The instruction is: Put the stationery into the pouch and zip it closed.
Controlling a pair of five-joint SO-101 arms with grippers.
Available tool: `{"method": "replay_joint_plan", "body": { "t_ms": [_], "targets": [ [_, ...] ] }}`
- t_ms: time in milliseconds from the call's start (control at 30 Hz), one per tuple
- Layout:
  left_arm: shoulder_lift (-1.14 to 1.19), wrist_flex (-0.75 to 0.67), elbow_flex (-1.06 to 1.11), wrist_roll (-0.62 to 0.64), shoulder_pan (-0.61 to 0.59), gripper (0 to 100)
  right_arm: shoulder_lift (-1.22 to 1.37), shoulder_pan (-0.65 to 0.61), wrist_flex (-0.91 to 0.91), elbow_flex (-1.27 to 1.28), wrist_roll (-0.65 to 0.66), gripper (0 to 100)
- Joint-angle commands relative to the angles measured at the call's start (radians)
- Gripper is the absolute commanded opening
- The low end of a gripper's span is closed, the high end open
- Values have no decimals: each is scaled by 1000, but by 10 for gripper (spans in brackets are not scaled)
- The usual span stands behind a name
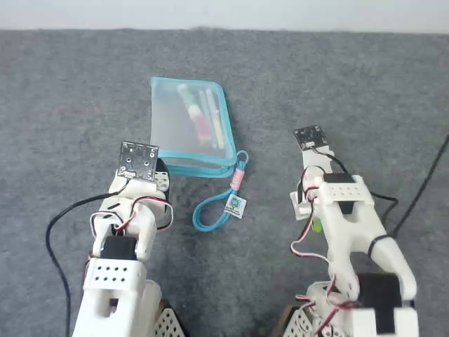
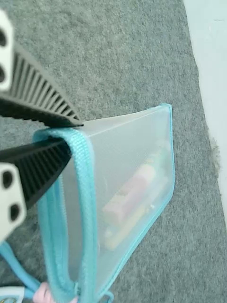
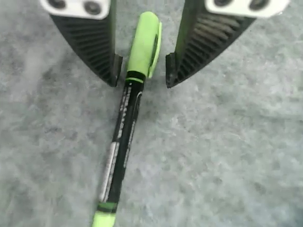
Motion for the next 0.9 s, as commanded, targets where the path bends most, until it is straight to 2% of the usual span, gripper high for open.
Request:
{"method": "replay_joint_plan", "body": {
  "t_ms": [0,67,200,267,400,633,767,867],
  "targets": [
    [-6,-2,-21,-9,3,11,79,-8,39,-74,14,143],
    [-6,-2,-21,-9,3,11,131,2,84,-132,11,133],
    [-6,-2,-21,-11,8,11,177,31,102,-176,11,0],
    [-6,-2,-21,-11,9,11,177,42,107,-181,11,24],
    [-6,-6,-21,-8,18,11,139,56,134,-183,11,8],
    [-6,-26,-2,0,176,11,-116,47,343,-180,20,8],
    [0,-83,12,115,250,11,-289,47,453,-180,71,8],
    [2,-100,12,155,272,11,-414,47,532,-178,117,8]
  ]
}}
